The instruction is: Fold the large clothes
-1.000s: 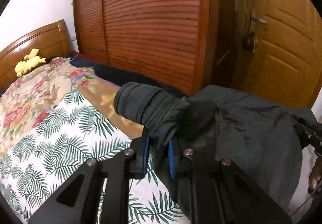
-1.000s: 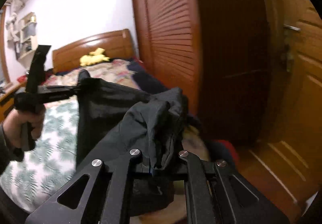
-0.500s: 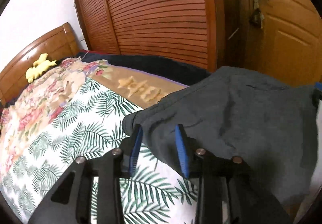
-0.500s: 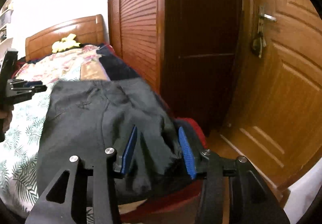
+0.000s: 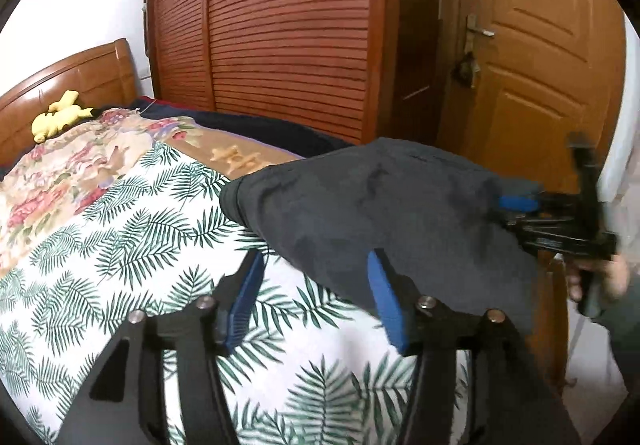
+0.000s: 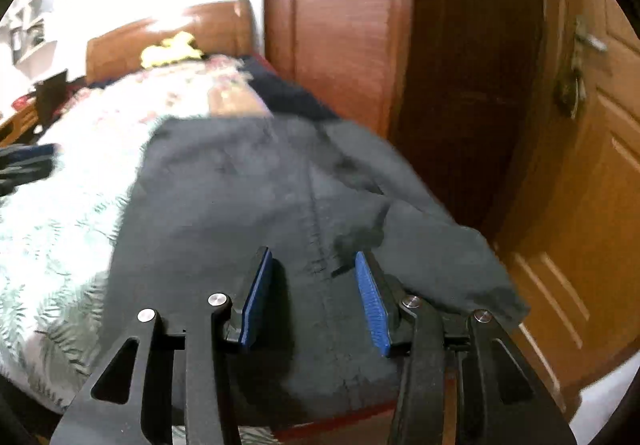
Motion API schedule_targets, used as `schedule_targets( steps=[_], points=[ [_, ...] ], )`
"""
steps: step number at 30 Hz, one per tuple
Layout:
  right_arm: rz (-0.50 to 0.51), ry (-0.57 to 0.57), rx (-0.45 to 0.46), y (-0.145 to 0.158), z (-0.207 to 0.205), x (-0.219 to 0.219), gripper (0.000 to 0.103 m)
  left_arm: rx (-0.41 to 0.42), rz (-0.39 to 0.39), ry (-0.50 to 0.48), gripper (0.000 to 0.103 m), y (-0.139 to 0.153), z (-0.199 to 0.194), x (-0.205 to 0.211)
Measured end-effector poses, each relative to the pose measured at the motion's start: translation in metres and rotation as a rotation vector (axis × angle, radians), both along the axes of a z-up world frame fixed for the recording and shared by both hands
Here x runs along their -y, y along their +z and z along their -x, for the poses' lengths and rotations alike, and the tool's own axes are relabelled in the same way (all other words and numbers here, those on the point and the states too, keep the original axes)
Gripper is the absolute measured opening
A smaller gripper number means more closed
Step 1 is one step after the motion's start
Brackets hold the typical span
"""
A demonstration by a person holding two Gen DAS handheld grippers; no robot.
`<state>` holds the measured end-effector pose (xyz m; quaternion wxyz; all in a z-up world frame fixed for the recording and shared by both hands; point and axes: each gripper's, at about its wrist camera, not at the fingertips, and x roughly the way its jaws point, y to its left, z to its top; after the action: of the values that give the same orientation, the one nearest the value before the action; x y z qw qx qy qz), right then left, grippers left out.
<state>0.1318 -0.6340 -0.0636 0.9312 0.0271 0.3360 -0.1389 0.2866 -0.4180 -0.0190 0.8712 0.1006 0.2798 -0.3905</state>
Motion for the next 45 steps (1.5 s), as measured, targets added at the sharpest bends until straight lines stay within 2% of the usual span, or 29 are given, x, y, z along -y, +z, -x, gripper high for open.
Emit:
schedule_targets(
  steps=[3, 7, 12, 14, 20, 25, 35, 45],
  points=[
    [-0.063, -0.024, 0.011, -0.006, 0.002, 0.011, 0.047, 0.012, 0.014, -0.003, 0.057, 0.006, 0.015, -0.012],
    [-0.003, -0.056, -0.004, 0.004, 0.005, -0.001, 0.048, 0.025, 0.040, 0.005, 0.057, 0.015, 0.031, -0.034],
    [0.012, -0.053, 0.060, 0.030, 0.022, -0.032, 0.048, 0.045, 0.030, 0.042, 0.058, 0.024, 0.051, -0.063],
    [0.003, -0.029, 0.081, 0.038, 0.025, -0.048, 0.056, 0.050, 0.014, 0.066, 0.058, 0.026, 0.062, -0.078],
    [-0.006, 0.091, 0.142, 0.057, 0.037, -0.126, 0.071, 0.069, -0.035, 0.181, 0.058, 0.025, 0.092, -0.125],
    [-0.048, 0.179, 0.167, 0.064, 0.043, -0.188, 0.079, 0.061, -0.042, 0.251, 0.058, 0.027, 0.113, -0.167],
    [-0.060, 0.293, 0.198, 0.068, 0.046, -0.290, 0.080, 0.033, -0.010, 0.373, 0.058, 0.027, 0.148, -0.257],
    [-0.106, 0.457, 0.241, 0.064, 0.061, -0.389, 0.080, 0.066, 0.028, 0.615, 0.058, 0.021, 0.190, -0.345]
  ],
)
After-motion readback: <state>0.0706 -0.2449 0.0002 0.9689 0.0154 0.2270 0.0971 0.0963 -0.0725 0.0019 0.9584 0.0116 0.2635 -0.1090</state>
